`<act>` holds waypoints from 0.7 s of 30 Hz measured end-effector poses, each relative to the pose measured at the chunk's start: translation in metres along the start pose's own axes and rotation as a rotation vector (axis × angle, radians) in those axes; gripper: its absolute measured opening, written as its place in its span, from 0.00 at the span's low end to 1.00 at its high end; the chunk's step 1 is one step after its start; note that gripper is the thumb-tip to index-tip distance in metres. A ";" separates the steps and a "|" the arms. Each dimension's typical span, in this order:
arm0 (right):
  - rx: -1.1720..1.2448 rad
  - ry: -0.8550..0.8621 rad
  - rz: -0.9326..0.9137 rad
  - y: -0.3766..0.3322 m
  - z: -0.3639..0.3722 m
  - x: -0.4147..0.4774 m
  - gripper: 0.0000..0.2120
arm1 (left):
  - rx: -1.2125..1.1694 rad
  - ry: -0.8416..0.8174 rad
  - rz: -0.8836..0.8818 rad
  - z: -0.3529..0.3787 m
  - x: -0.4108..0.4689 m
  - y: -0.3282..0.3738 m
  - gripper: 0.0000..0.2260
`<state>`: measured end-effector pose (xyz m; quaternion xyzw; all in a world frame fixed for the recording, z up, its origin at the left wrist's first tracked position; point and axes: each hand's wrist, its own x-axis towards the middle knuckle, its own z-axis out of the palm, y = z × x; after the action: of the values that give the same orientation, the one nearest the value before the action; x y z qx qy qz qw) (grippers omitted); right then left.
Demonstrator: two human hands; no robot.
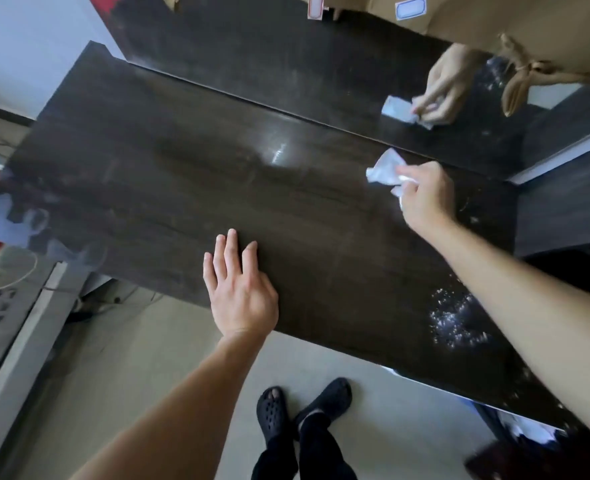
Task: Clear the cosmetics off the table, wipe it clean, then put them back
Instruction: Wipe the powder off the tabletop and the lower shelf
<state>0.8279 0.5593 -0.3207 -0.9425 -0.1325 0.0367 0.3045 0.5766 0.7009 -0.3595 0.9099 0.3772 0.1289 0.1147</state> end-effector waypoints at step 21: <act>0.168 -0.408 -0.186 0.026 -0.047 -0.228 0.15 | -0.003 -0.085 0.003 -0.007 0.000 0.000 0.20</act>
<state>0.6213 0.4502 -0.3004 -0.8707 -0.2739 0.2092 0.3508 0.5746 0.7019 -0.3528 0.9149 0.3705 0.0909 0.1317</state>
